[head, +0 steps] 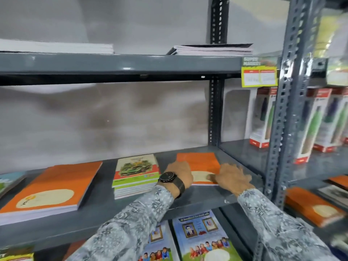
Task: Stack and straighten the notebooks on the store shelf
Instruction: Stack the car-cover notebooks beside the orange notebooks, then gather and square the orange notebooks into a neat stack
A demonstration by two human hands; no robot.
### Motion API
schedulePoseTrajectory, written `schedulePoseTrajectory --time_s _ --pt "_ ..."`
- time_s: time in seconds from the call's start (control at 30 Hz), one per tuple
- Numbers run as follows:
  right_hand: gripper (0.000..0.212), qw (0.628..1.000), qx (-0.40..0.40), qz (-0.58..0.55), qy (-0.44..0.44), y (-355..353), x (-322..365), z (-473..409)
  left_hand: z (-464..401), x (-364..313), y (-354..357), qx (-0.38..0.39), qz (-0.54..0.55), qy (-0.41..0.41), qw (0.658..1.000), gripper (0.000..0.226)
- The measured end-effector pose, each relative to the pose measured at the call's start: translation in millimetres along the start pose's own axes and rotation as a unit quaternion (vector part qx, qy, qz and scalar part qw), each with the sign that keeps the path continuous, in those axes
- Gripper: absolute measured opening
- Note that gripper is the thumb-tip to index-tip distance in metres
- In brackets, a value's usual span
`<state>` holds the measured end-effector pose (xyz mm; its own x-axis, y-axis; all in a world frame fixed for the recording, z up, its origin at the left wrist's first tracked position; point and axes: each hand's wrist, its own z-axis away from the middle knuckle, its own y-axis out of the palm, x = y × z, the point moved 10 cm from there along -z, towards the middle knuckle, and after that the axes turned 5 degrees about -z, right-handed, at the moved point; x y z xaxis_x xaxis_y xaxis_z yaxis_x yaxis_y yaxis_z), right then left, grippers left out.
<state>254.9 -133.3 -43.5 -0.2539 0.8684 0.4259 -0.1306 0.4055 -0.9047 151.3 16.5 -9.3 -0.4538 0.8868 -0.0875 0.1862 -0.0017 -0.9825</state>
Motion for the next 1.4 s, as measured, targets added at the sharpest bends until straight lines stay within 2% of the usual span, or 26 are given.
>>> schedulePoseTrajectory --time_s 0.07,0.2,0.27,0.33,0.43,0.5,0.57,0.63,0.7,0.8,0.9,1.03,1.17,1.27,1.4 --pt "0.063 1.0 -0.002 -0.006 0.004 -5 -4 1 -3 -3 9 0.024 -0.021 -0.021 0.999 0.029" --pt "0.032 0.998 0.004 -0.056 -0.011 -11 1 -3 -11 -3 11 0.031 -0.01 -0.048 0.998 0.029" --pt "0.031 0.995 0.008 -0.096 -0.001 -12 -4 -6 -14 7 10 0.032 0.05 -0.08 0.995 0.029" --pt "0.032 0.986 0.014 -0.166 0.016 -11 -13 -9 -13 20 8 0.029 0.164 -0.119 0.979 0.026" --pt "0.035 0.963 0.011 -0.267 0.037 -5 -22 -13 -10 36 2 -0.002 0.367 -0.158 0.917 0.009" --pt "0.038 0.956 0.003 -0.293 0.034 8 -25 -29 -11 54 0 -0.037 0.457 -0.178 0.871 0.021" --pt "0.038 0.945 0.005 -0.325 0.034 13 -19 -25 -5 70 -2 -0.061 0.536 -0.193 0.819 0.022" --pt "0.029 0.907 0.013 -0.42 0.012 11 1 -9 14 79 -19 -0.073 0.598 -0.183 0.777 0.027" --pt "0.017 0.869 0.056 -0.492 0.0 16 26 5 30 90 -35 -0.076 0.65 -0.169 0.737 0.035" --pt "0.018 0.824 0.082 -0.559 -0.033 16 76 25 53 133 -53 -0.087 0.682 -0.158 0.709 0.035" --pt "0.015 0.804 0.077 -0.586 -0.066 17 134 47 76 197 -71 -0.098 0.663 -0.155 0.726 0.024" --pt "0.034 0.808 0.109 -0.569 -0.11 39 215 86 114 289 -104 -0.149 0.592 -0.173 0.773 0.022" --pt "0.027 0.83 0.125 -0.527 -0.135 82 291 138 161 375 -120 -0.181 0.524 -0.207 0.806 0.025" --pt "0.022 0.844 0.118 -0.506 -0.135 109 315 148 171 407 -102 -0.154 0.483 -0.226 0.832 0.027" --pt "0.018 0.885 0.11 -0.427 -0.148 137 336 163 174 450 -74 -0.13 0.388 -0.256 0.876 0.017"
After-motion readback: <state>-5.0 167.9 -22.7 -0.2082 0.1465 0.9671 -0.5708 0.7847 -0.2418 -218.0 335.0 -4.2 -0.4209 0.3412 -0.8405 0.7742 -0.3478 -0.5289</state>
